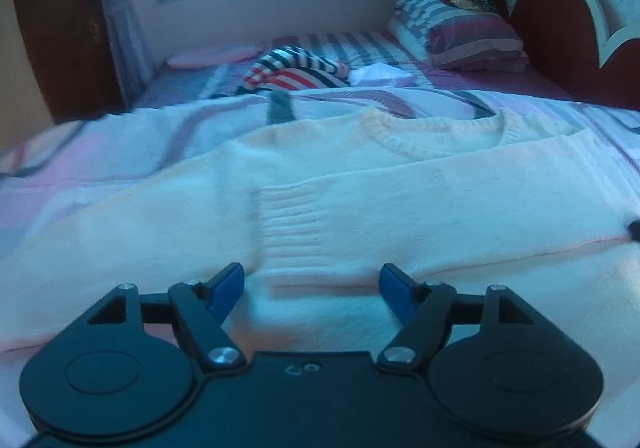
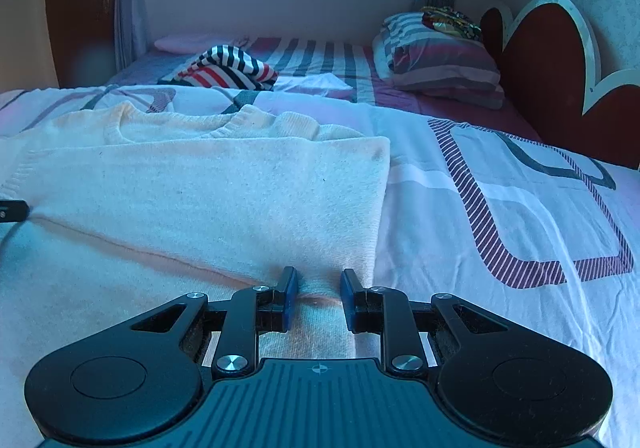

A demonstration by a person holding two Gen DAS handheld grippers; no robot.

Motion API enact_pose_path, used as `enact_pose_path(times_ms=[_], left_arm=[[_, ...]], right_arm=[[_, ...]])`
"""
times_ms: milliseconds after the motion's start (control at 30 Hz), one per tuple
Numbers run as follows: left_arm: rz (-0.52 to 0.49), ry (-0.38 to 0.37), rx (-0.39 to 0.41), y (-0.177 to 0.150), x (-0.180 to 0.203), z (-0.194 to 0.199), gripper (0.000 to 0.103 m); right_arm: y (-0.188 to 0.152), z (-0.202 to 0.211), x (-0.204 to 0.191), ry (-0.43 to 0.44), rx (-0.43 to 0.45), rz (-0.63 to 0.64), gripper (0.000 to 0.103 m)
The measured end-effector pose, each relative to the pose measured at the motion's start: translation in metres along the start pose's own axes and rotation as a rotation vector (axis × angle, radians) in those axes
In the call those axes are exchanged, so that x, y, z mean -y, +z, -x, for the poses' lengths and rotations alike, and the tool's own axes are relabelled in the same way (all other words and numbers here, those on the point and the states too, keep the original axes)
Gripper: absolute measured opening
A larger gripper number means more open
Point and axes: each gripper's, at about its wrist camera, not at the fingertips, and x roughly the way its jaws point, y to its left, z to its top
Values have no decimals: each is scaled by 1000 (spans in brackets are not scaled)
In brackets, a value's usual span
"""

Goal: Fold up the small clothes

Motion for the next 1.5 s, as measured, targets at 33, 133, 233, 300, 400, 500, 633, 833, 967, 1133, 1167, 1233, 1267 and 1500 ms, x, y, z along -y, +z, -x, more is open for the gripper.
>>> enact_pose_path(times_ms=[33, 133, 233, 300, 400, 500, 633, 833, 967, 1133, 1167, 1233, 1267, 1500], left_arm=[[-5, 23, 7, -3, -5, 5, 76], [22, 52, 26, -15, -29, 22, 76], [71, 98, 5, -30, -63, 33, 74], [122, 120, -5, -41, -89, 40, 73], [194, 161, -18, -57, -124, 51, 73], [250, 202, -25, -73, -155, 63, 72], [394, 234, -37, -95, -207, 75, 70], [742, 175, 63, -119, -287, 91, 69], [973, 116, 140, -133, -322, 88, 66], [1058, 103, 175, -131, -341, 78, 61], [1052, 107, 175, -129, -344, 76, 60], [1026, 136, 160, -121, -347, 71, 40], [997, 170, 131, -117, -348, 68, 25], [830, 243, 101, -91, -328, 71, 2]], right_arm=[[1, 3, 0, 0, -1, -2, 23], [1, 12, -3, -19, -4, 0, 23], [0, 23, -8, -6, 19, -6, 23], [-1, 27, -14, -12, 28, 5, 23], [1, 30, -26, -4, 36, 8, 23], [2, 30, -39, -6, 39, 24, 23], [3, 29, -53, 8, 42, 29, 23], [4, 24, -62, 29, 44, -16, 26], [6, 21, -72, 52, 29, -28, 26], [7, 21, -77, 75, 11, -63, 26], [7, 21, -75, 81, 7, -79, 26], [9, 22, -71, 87, 3, -108, 26], [10, 23, -69, 85, 1, -116, 26], [14, 17, -49, 35, -23, -143, 26]])
